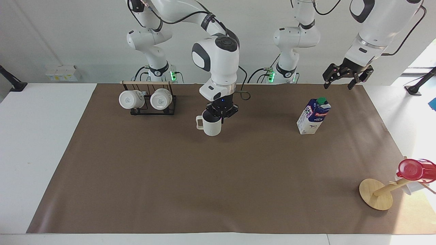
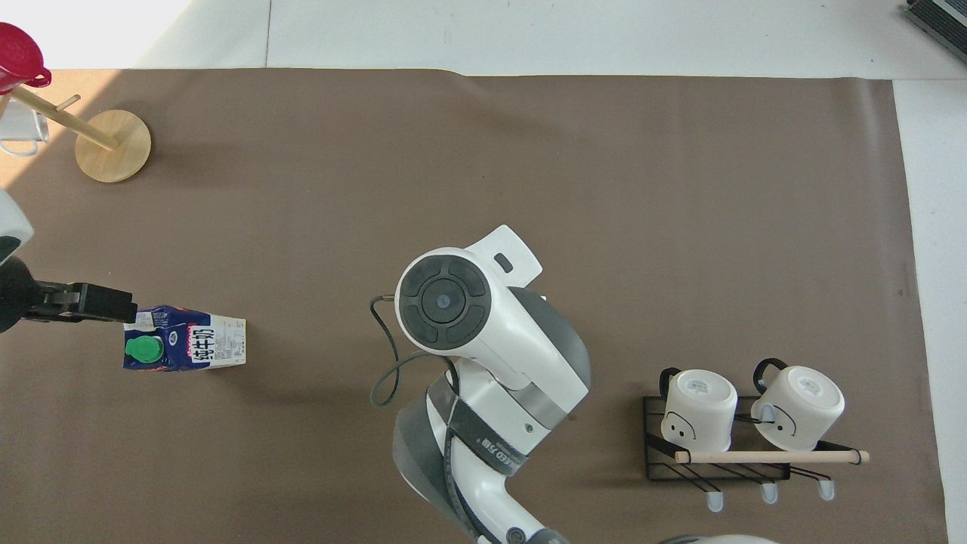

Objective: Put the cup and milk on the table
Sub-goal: 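Lower the mug onto the table while the left gripper grasps the carton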

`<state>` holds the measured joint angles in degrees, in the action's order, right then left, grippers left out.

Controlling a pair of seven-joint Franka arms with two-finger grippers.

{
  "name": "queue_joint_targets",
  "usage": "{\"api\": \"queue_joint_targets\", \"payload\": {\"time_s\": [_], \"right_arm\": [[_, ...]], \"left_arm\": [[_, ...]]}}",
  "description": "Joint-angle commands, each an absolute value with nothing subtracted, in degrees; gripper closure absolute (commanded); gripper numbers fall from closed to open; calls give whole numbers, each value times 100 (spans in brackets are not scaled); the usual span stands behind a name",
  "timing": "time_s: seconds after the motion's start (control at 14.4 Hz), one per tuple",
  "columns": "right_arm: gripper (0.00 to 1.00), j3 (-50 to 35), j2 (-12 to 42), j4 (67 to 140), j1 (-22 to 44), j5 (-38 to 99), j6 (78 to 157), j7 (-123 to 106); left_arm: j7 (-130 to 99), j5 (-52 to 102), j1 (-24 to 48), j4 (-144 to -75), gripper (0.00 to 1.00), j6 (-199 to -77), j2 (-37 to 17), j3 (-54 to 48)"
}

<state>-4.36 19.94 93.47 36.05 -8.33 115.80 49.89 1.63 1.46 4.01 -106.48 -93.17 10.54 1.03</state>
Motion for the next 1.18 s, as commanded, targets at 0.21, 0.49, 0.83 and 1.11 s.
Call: {"api": "queue_joint_targets", "payload": {"time_s": [0.21, 0.49, 0.83, 1.11], "right_arm": [[100, -448, 2224, 9543, 3481, -994, 11952, 5361], [100, -448, 2101, 9912, 3357, -694, 12216, 5370], [100, -448, 1987, 10344, 3279, -686, 12401, 5247], [63, -457, 1986, 10389, 3191, -642, 12454, 5256]], "left_arm": [[202, 176, 334, -11626, 0, -9948, 1598, 53], [202, 176, 413, -12462, 0, -10546, 1986, 44], [202, 167, 422, -12849, 0, -10906, 2030, 26], [202, 158, 404, -13174, 0, -11302, 2074, 35]]}}
